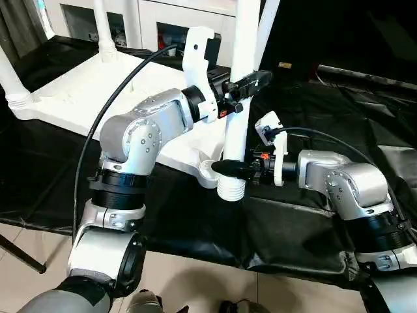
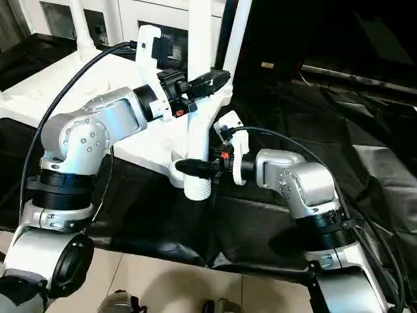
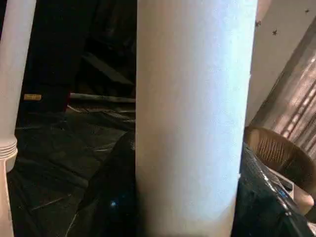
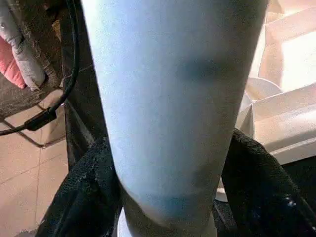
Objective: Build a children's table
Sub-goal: Pick table leg
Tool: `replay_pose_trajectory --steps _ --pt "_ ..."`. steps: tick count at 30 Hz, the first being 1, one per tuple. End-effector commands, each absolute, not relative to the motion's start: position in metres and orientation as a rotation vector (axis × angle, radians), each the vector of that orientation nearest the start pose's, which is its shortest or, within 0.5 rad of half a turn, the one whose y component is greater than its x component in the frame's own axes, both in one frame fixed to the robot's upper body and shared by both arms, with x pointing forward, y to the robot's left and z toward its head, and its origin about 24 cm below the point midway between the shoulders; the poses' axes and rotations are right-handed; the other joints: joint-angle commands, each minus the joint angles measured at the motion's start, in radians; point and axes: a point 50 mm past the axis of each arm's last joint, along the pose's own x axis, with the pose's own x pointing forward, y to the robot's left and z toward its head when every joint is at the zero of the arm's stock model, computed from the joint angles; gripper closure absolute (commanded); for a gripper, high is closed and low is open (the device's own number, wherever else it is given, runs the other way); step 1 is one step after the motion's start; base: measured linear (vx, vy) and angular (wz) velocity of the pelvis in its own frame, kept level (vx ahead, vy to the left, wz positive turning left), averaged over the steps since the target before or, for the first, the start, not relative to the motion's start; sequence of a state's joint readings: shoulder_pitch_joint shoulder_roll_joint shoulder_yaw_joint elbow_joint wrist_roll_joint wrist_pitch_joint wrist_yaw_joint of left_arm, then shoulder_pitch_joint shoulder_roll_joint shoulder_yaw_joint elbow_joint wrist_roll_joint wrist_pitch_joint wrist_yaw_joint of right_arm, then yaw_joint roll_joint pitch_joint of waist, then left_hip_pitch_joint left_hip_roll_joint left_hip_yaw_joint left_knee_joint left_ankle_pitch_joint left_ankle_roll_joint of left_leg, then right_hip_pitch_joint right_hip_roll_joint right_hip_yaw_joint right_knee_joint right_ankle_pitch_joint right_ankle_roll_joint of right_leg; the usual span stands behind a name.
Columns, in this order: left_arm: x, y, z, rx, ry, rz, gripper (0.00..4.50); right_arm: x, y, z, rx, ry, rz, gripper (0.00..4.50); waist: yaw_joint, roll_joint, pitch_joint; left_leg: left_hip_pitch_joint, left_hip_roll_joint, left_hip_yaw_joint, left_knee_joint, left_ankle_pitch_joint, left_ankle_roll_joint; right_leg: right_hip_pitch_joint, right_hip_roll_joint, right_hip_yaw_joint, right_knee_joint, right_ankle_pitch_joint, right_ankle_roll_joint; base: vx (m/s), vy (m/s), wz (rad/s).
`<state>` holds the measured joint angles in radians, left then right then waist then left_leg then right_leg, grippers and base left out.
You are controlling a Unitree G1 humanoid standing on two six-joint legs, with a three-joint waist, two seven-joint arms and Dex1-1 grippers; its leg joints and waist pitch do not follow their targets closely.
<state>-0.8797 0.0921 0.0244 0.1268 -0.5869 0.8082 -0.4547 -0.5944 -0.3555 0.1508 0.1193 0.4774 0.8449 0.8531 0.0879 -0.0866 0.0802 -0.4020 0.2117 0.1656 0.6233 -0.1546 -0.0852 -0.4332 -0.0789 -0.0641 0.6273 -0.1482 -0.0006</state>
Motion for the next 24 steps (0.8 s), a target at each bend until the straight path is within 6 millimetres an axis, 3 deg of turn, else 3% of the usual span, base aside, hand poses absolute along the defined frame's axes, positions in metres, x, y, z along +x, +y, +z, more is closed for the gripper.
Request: replay_pose_trajectory --steps 1,6,15,16,17,20,21,22,24 --pt "0.336 0.048 0.228 -0.303 0.033 -1.015 2.73 0.314 -0.115 0.119 0.138 0.445 1.092 2.0 -0.001 0.009 -0.093 0.021 0.007 0.005 -0.07 -0.232 -0.037 0.065 -0.043 0.029 -0.084 -0.315 -0.123 0.0 0.0 0.0" --pt "0.334 0.046 0.228 -0.3 0.036 -1.033 2.73 0.314 -0.116 0.119 0.141 0.445 1.094 2.45 -0.001 0.009 -0.094 0.021 0.007 0.004 -0.07 -0.224 -0.035 0.066 -0.043 0.029 -0.081 -0.301 -0.128 0.0 0.0 0.0" --pt "0.335 0.044 0.225 -0.284 0.045 -1.015 2.73 0.314 -0.115 0.118 0.142 0.44 1.096 2.57 -0.001 0.009 -0.093 0.021 0.007 0.005 -0.07 -0.226 -0.035 0.065 -0.043 0.03 -0.082 -0.309 -0.126 0.0 0.0 0.0" --pt "0.336 0.045 0.225 -0.275 0.043 -0.996 2.17 0.313 -0.115 0.118 0.142 0.439 1.095 2.57 0.0 0.01 -0.093 0.021 0.007 0.005 -0.071 -0.227 -0.035 0.065 -0.043 0.03 -0.083 -0.308 -0.126 0.0 0.0 0.0" --pt "0.337 0.045 0.225 -0.282 0.042 -0.996 2.03 0.313 -0.115 0.118 0.142 0.437 1.094 2.57 -0.001 0.01 -0.093 0.021 0.007 0.004 -0.071 -0.229 -0.035 0.065 -0.043 0.029 -0.083 -0.312 -0.124 0.0 0.0 0.0" --pt "0.333 0.044 0.225 -0.286 0.042 -1.037 1.97 0.313 -0.114 0.117 0.15 0.419 1.088 2.57 -0.001 0.01 -0.093 0.022 0.007 0.004 -0.071 -0.23 -0.037 0.065 -0.043 0.029 -0.083 -0.313 -0.125 0.0 0.0 0.0" --pt "0.333 0.044 0.226 -0.295 0.031 -1.032 1.68 0.314 -0.114 0.118 0.157 0.402 1.082 2.57 -0.001 0.012 -0.093 0.02 0.007 0.004 -0.071 -0.233 -0.038 0.065 -0.044 0.029 -0.083 -0.312 -0.127 0.0 0.0 0.0" --pt "0.333 0.044 0.227 -0.297 0.022 -1.023 1.68 0.314 -0.114 0.118 0.161 0.395 1.079 2.57 -0.001 0.011 -0.093 0.021 0.007 0.004 -0.071 -0.235 -0.038 0.065 -0.044 0.029 -0.083 -0.313 -0.127 0.0 0.0 0.0" --pt "0.343 0.051 0.234 -0.353 -0.089 -0.901 1.51 0.317 -0.112 0.123 0.215 0.32 1.04 2.57 0.0 0.015 -0.095 0.021 0.007 0.003 -0.071 -0.239 -0.039 0.065 -0.045 0.029 -0.086 -0.309 -0.129 0.0 0.0 0.0"
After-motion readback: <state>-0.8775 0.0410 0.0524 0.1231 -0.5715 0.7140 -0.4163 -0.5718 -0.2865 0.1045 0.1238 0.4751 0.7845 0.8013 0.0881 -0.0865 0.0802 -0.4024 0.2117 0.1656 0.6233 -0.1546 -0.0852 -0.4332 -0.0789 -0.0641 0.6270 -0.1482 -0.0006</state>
